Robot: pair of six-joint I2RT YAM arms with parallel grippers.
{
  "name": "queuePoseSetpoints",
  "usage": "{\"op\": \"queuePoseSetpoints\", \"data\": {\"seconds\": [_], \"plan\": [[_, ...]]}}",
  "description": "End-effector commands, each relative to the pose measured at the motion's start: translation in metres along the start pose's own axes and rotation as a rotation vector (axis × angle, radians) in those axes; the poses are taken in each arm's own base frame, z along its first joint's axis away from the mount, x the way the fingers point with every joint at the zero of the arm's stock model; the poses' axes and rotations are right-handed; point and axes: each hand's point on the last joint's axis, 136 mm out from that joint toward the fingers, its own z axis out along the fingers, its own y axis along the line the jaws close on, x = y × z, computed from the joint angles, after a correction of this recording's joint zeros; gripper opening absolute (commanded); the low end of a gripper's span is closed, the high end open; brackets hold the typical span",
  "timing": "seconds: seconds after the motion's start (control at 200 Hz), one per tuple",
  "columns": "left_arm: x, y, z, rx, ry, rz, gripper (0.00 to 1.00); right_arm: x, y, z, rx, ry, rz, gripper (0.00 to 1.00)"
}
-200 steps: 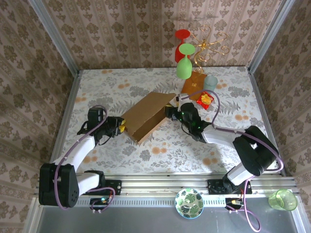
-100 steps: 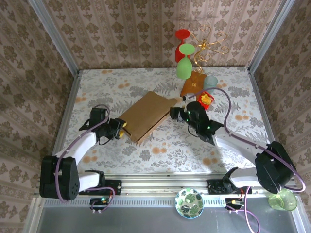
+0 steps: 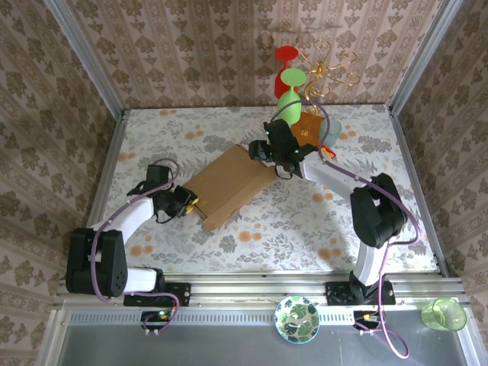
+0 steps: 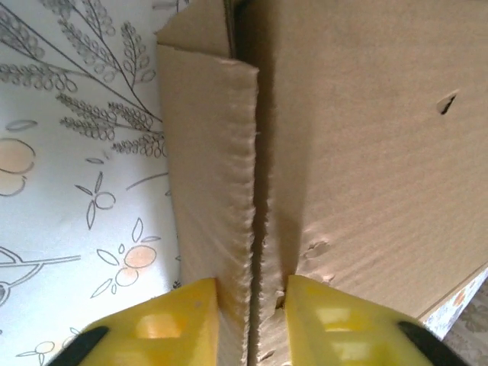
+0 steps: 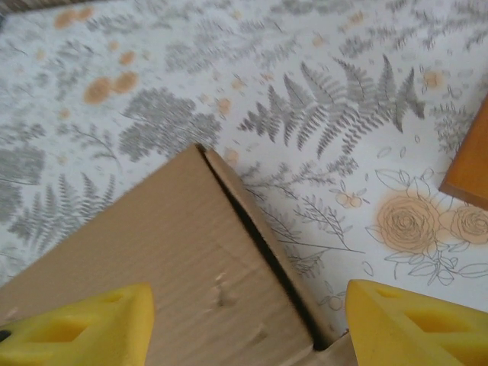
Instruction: Fold the paper box
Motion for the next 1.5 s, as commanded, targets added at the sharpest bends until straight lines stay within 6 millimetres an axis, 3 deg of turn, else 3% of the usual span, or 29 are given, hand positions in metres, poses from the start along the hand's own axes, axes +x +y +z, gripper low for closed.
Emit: {"op": "queuePoseSetpoints", "data": {"seconds": [0.0, 0.16, 0.365, 0.615, 0.715, 0.91, 1.495], "plan": [[-0.008, 0.023, -0.002, -0.103, -0.007, 0.086, 0.17, 0.027, -0.009, 0.004, -0.002, 0.144, -0.011, 0.68], [-0.024, 0.03, -0.008, -0.122, 0.01, 0.19, 0.15, 0.039, -0.019, 0.0, -0.016, 0.19, -0.003, 0.69], [-0.045, 0.019, -0.004, -0.127, 0.098, 0.389, 0.11, 0.061, -0.008, 0.002, -0.116, 0.283, -0.085, 0.72], [-0.054, 0.027, -0.002, -0.154, 0.157, 0.521, 0.03, 0.055, -0.003, 0.004, -0.248, 0.343, -0.017, 0.76], [-0.053, 0.027, -0.004, -0.134, 0.183, 0.559, 0.0, 0.061, -0.001, 0.007, -0.298, 0.392, 0.026, 0.76], [-0.05, 0.031, 0.0, -0.101, 0.243, 0.59, 0.0, 0.078, -0.008, 0.011, -0.347, 0.452, 0.158, 0.78], [-0.056, 0.045, 0.004, 0.003, 0.263, 0.51, 0.0, 0.105, 0.01, 0.025, -0.56, 0.54, 0.344, 0.88]]}}
